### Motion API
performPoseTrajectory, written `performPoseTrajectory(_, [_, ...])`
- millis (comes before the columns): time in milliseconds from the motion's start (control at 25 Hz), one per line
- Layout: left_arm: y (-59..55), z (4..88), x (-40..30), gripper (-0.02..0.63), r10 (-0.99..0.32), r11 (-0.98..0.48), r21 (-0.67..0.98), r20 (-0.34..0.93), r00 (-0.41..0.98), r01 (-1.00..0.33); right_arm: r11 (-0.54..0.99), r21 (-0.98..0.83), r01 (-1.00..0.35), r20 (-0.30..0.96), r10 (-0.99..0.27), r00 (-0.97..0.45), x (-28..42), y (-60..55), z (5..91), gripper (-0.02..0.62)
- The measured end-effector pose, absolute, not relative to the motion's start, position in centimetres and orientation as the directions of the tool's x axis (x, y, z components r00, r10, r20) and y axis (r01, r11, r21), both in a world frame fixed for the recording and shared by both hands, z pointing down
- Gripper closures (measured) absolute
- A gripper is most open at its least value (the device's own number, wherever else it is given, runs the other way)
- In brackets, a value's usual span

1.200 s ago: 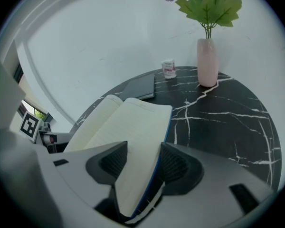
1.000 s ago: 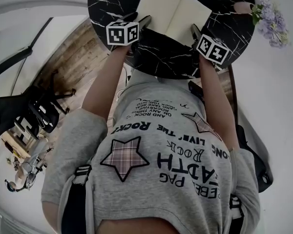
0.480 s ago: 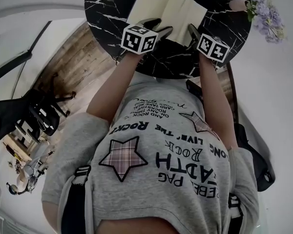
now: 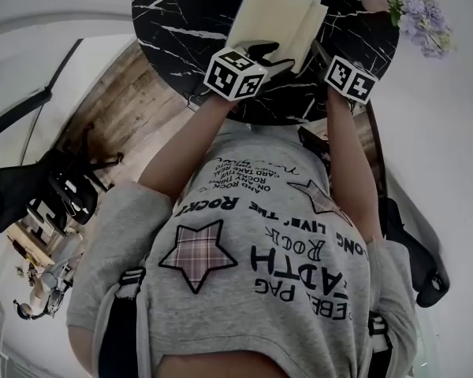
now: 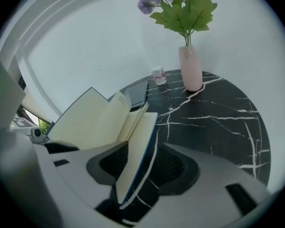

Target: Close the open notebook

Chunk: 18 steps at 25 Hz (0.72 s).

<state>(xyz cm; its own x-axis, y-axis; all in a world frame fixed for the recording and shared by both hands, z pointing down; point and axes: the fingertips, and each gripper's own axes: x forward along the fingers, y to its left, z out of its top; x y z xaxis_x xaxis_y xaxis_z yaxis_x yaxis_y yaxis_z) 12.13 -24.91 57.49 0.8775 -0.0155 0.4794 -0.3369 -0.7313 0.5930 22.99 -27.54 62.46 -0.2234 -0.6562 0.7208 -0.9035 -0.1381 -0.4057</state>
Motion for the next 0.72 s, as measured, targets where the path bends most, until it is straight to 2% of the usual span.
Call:
performPoseTrajectory(160, [-22.1,56.5,13.2,0.374,0.055,-0.749,0.606,0.460,0.886,-0.267,-0.174,-0.397,-0.901,0.729,-0.657,-0.194,24.3,-27.0,62.4,0.399])
performPoseTrajectory(360, [-20.9,57.5,12.4,0.374,0.056,-0.740,0.607,0.485,0.873,-0.290,-0.156,-0.404,-0.901,0.699,-0.688,-0.195,24.3,-27.3,61.4,0.399])
performPoseTrajectory(520, [-21.1,57.1,11.5,0.374,0.044,-0.739,0.605,0.483,0.874,-0.297,-0.069,-0.470,-0.880,0.645,-0.707,-0.289,22.0,-28.4,59.4,0.398])
performPoseTrajectory(720, [-21.5,57.0,9.2,0.378,0.060,-0.735,0.609,0.495,0.867,-0.297,0.031,-0.644,-0.765,0.507,-0.731,-0.456,18.0,-30.5,56.0,0.399])
